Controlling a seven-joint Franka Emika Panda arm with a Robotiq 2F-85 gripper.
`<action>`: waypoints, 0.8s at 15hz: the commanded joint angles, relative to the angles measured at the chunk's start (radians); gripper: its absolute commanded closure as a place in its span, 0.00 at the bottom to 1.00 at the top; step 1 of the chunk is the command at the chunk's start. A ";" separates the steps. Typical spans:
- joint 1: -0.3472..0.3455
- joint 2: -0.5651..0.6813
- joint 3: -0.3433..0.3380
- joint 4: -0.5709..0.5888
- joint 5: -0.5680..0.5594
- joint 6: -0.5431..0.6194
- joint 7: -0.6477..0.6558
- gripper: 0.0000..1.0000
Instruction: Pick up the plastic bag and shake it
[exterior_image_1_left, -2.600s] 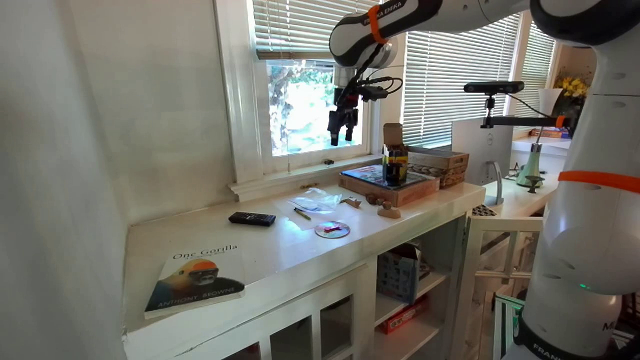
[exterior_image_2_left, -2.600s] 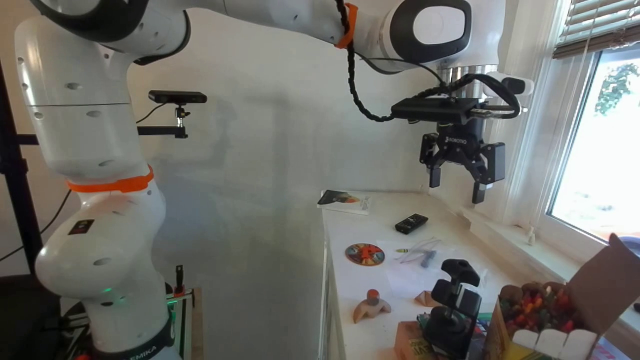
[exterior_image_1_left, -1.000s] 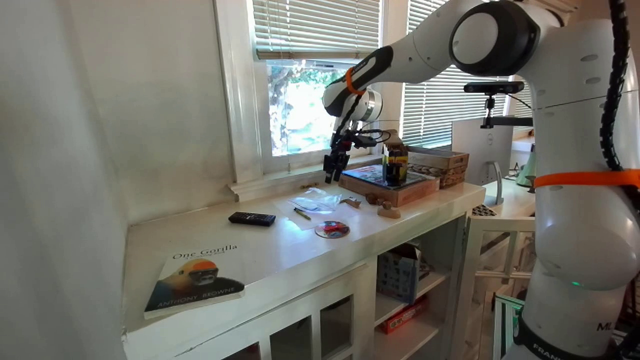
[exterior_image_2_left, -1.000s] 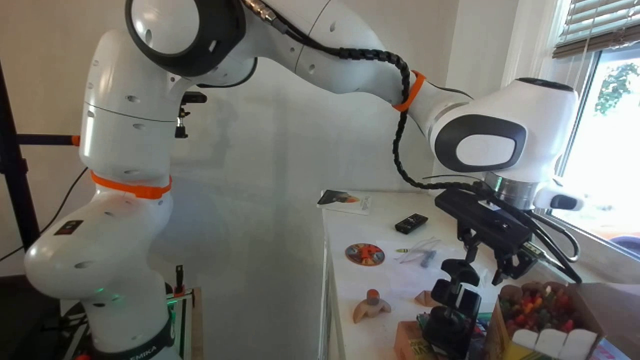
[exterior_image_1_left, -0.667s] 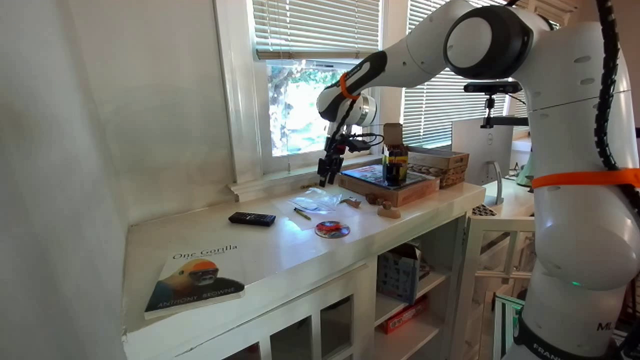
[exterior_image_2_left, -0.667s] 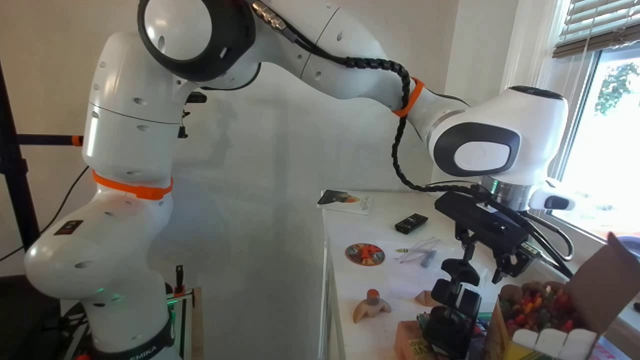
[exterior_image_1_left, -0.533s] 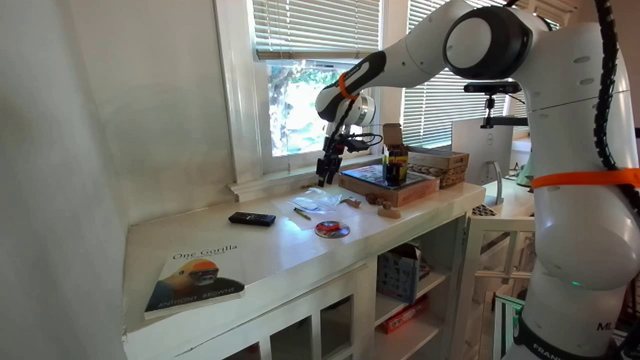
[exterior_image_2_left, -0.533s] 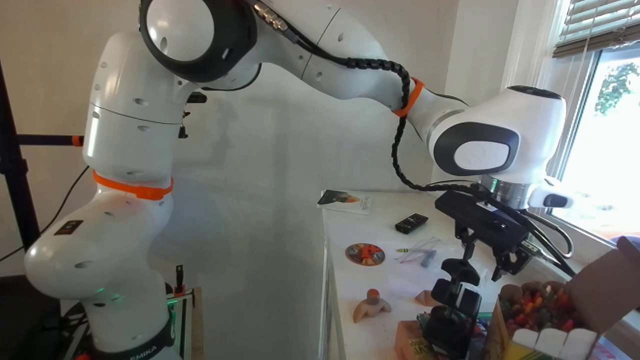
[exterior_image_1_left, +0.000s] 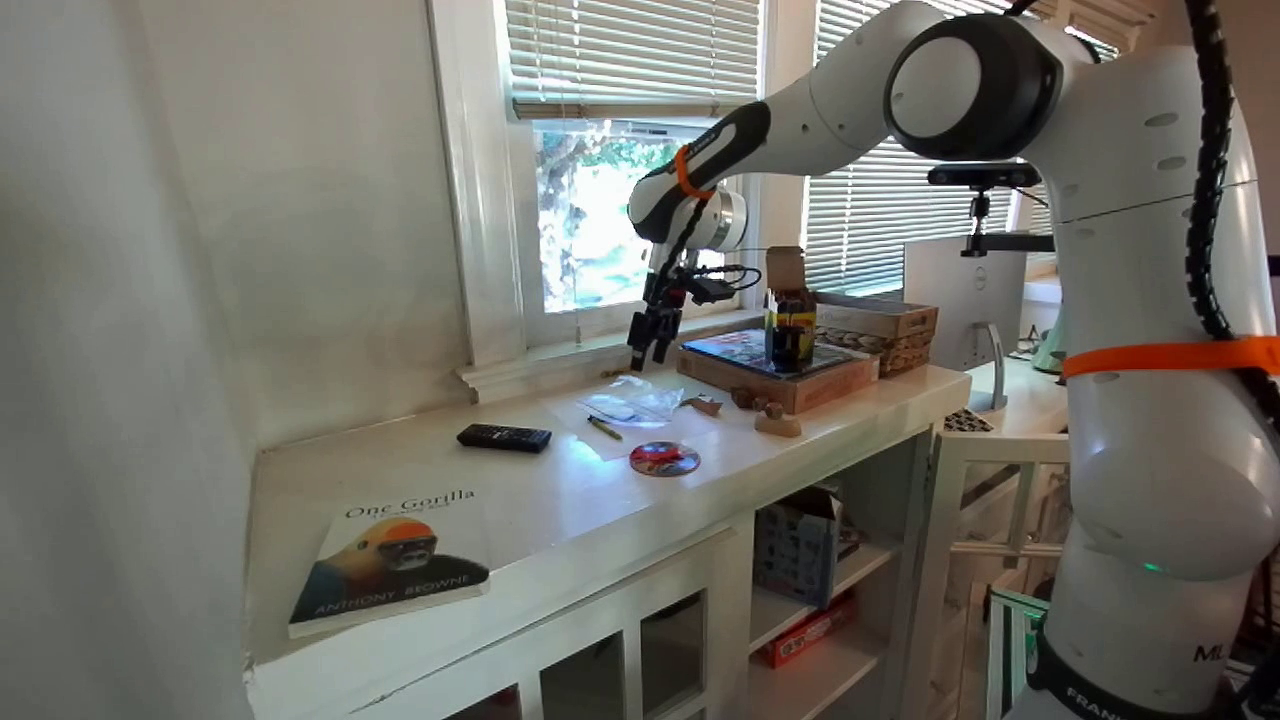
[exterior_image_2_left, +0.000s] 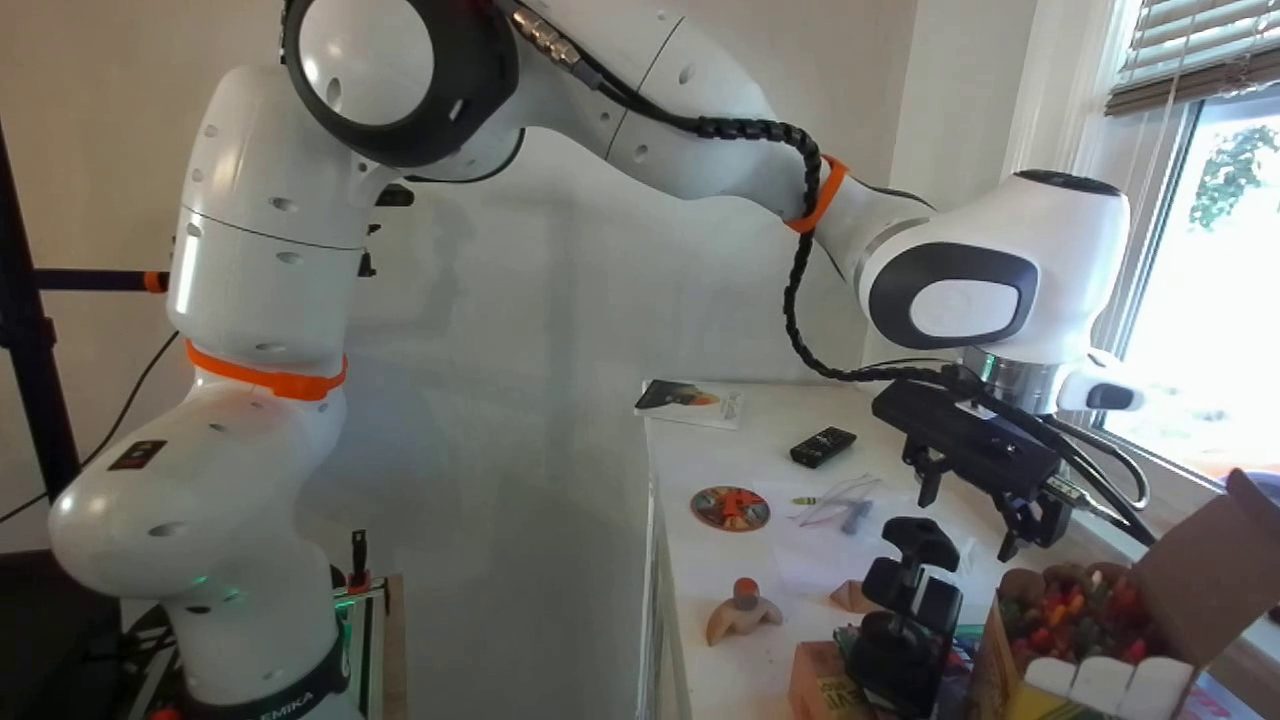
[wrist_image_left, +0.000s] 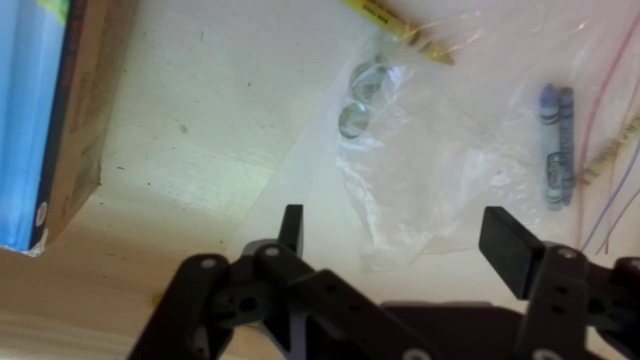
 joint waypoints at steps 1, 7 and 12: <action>-0.014 0.000 0.015 0.002 -0.005 -0.002 0.003 0.09; -0.014 0.000 0.015 0.002 -0.005 -0.002 0.003 0.09; -0.022 0.023 0.024 0.022 0.005 -0.020 -0.026 0.00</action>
